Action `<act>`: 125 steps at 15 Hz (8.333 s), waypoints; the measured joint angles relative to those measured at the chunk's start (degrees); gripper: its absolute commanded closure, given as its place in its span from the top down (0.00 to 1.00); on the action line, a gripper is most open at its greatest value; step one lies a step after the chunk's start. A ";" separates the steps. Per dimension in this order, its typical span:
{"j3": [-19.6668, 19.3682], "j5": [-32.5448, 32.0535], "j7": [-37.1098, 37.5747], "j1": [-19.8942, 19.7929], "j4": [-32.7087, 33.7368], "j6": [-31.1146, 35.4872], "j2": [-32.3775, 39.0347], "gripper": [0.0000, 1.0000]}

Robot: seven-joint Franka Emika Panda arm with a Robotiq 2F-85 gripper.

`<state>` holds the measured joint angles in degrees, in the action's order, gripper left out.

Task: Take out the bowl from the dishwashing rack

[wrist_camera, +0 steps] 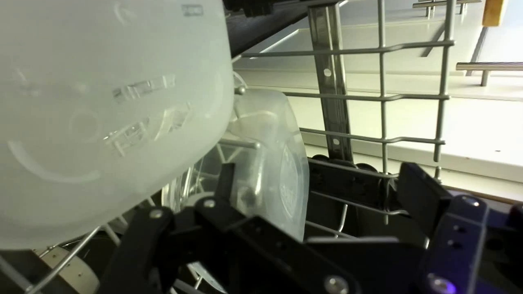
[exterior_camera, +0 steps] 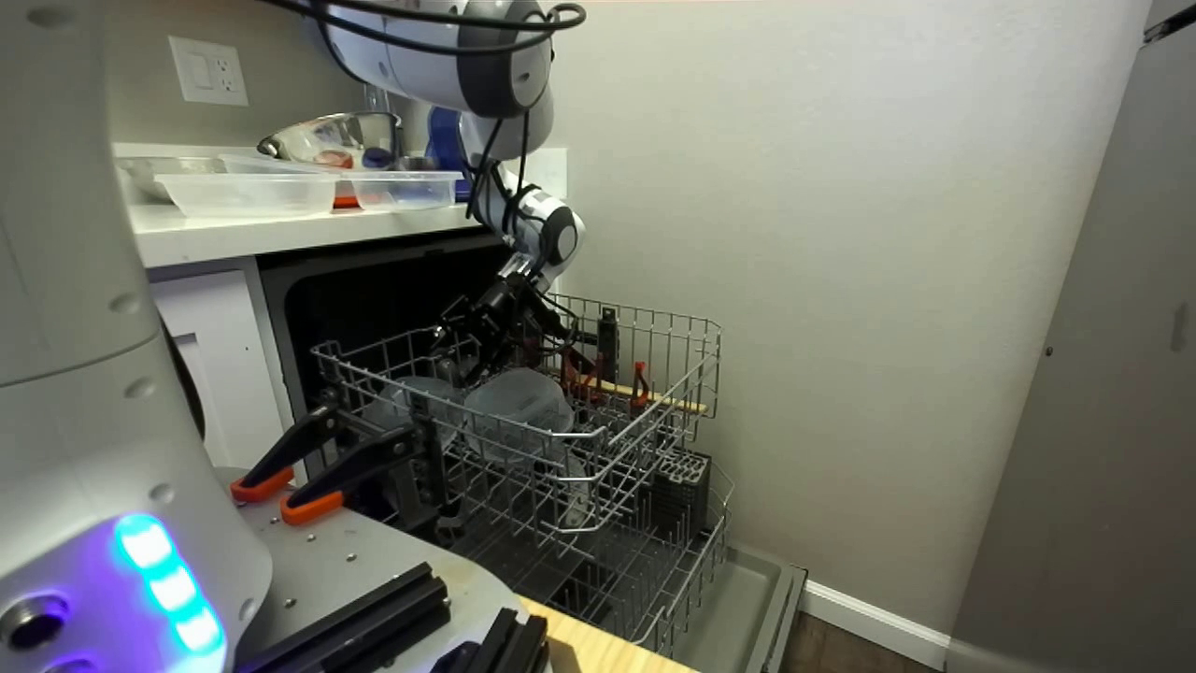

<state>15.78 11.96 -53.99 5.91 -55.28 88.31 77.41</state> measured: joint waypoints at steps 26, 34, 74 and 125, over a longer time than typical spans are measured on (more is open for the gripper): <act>-8.47 -0.50 3.07 8.31 4.90 6.94 3.63 1.00; -9.79 -0.48 3.21 9.61 4.92 6.99 4.08 1.00; -9.51 7.80 7.48 7.56 8.83 -4.97 4.63 1.00; -6.15 7.80 2.53 7.87 11.73 -8.62 6.30 1.00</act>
<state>9.63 19.75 -51.46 13.78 -43.56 79.69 83.72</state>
